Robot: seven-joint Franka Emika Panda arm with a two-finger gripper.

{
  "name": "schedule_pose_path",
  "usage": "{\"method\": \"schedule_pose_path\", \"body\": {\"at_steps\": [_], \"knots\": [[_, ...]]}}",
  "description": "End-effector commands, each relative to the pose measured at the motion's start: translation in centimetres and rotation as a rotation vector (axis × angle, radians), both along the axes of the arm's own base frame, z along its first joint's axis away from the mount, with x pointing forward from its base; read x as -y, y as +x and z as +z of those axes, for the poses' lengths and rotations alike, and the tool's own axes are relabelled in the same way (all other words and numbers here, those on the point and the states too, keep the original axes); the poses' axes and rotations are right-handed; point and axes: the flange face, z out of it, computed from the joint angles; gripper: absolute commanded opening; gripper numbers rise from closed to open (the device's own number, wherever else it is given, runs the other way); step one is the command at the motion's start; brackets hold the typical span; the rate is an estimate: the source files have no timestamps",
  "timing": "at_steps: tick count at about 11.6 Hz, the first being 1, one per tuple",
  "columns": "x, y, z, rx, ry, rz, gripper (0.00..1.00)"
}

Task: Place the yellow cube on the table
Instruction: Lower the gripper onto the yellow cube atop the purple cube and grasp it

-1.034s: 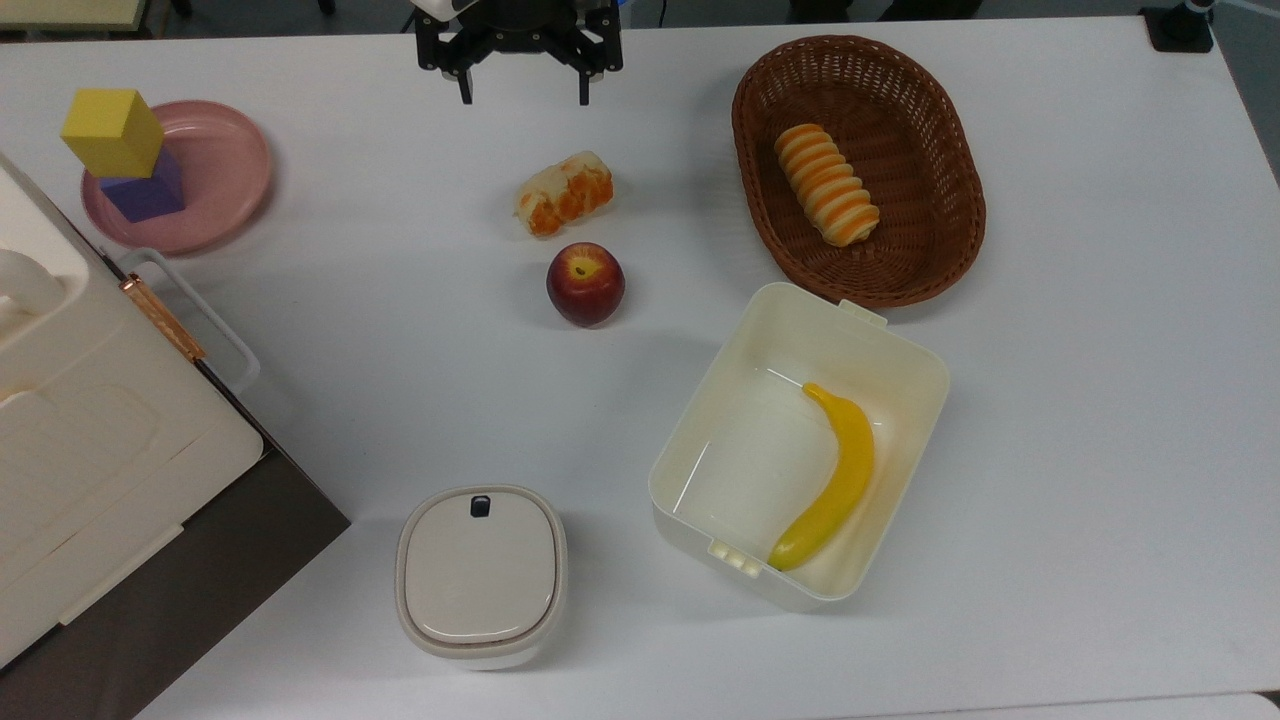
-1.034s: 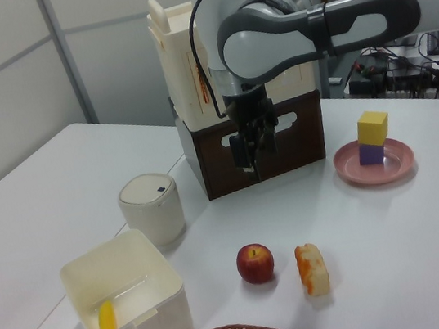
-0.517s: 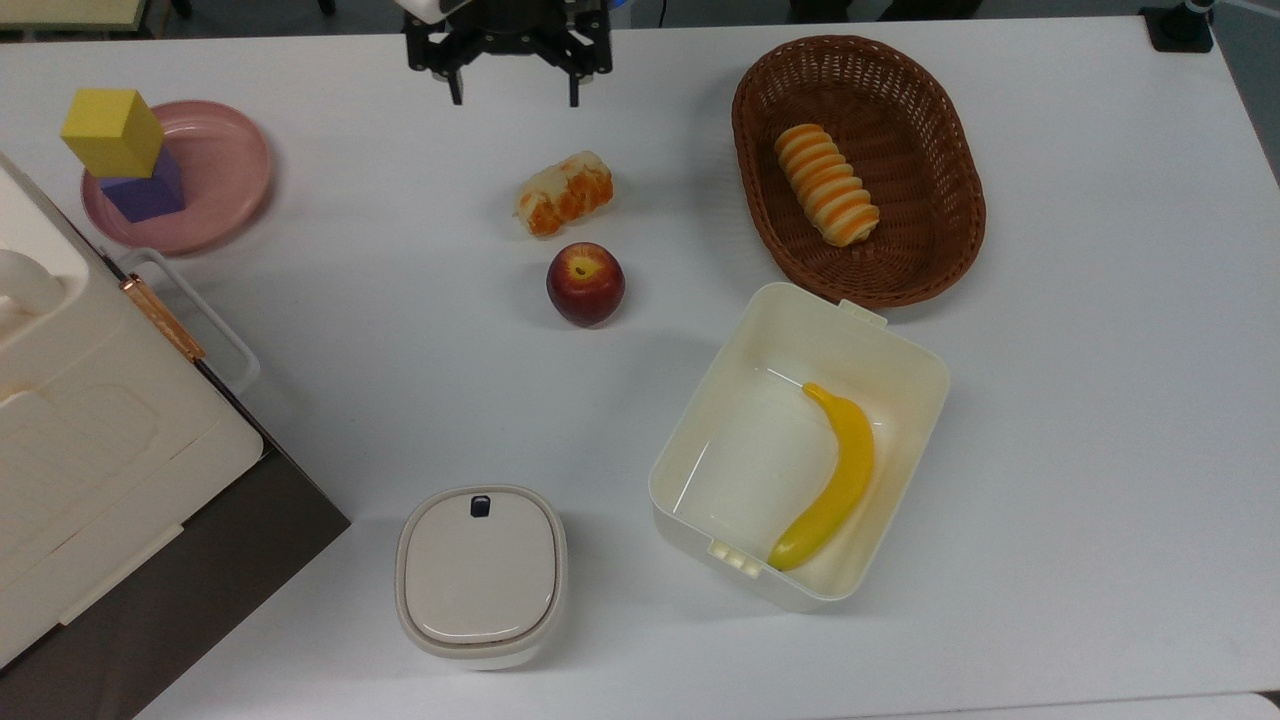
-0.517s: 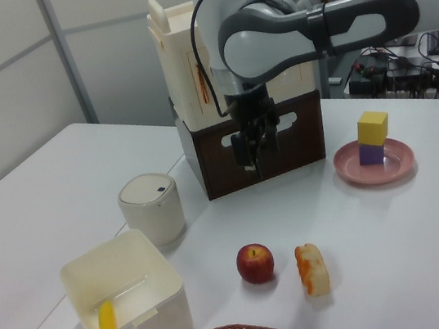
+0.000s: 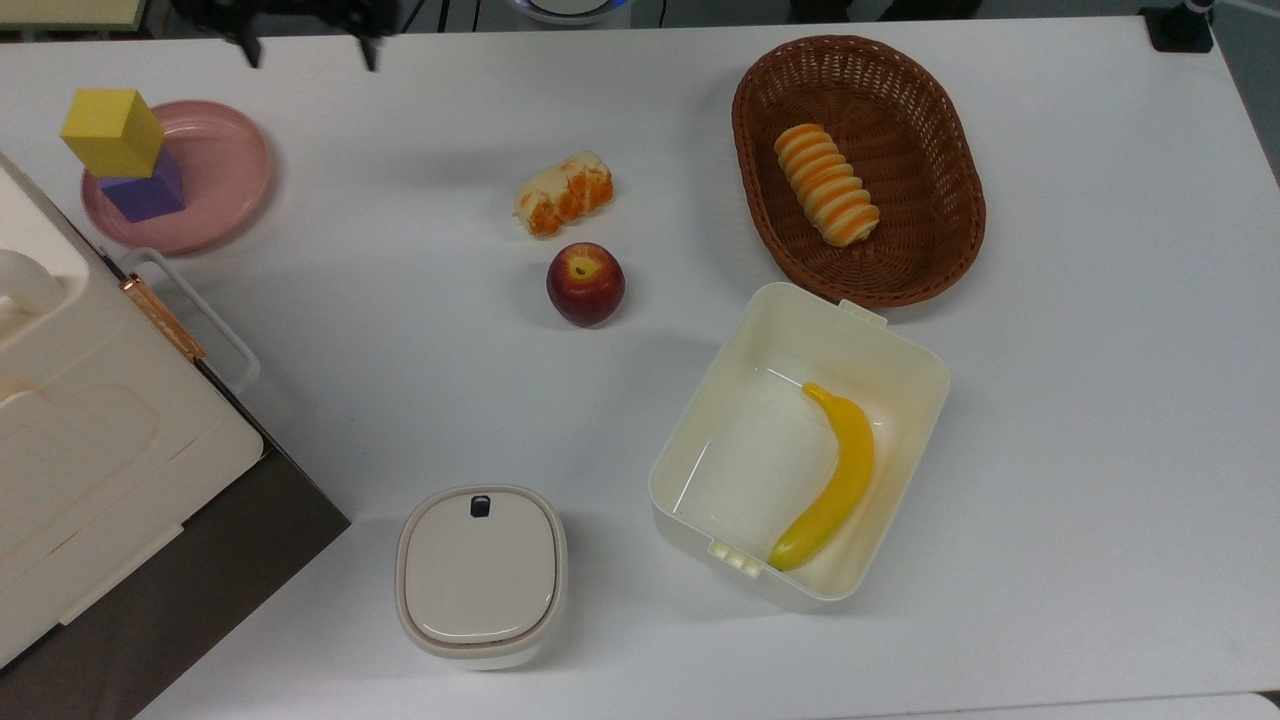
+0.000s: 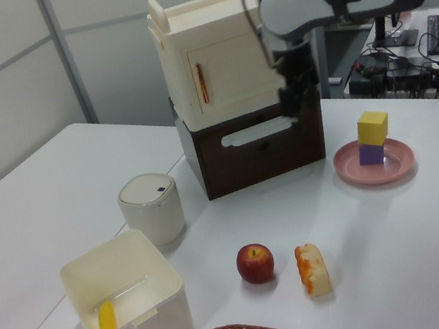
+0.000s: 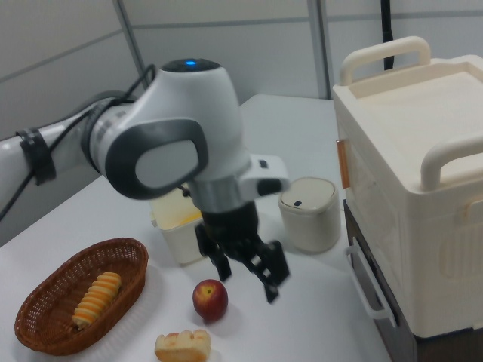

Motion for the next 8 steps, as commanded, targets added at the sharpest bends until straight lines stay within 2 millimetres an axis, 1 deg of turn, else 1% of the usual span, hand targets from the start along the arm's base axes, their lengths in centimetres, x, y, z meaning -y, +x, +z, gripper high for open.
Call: {"method": "schedule_pose_path", "body": {"at_steps": [1,3,5,7,8], "knots": [[7.7,-3.6,0.1,-0.009,-0.029,0.049,1.00],[12.3,-5.3,-1.0,-0.035,-0.064,0.066,1.00],[16.6,-5.7,-3.6,-0.022,-0.092,0.042,1.00],[20.0,-6.3,-6.2,-0.016,-0.101,0.051,1.00],[21.2,-6.5,-7.5,-0.014,-0.101,0.057,1.00]]}}
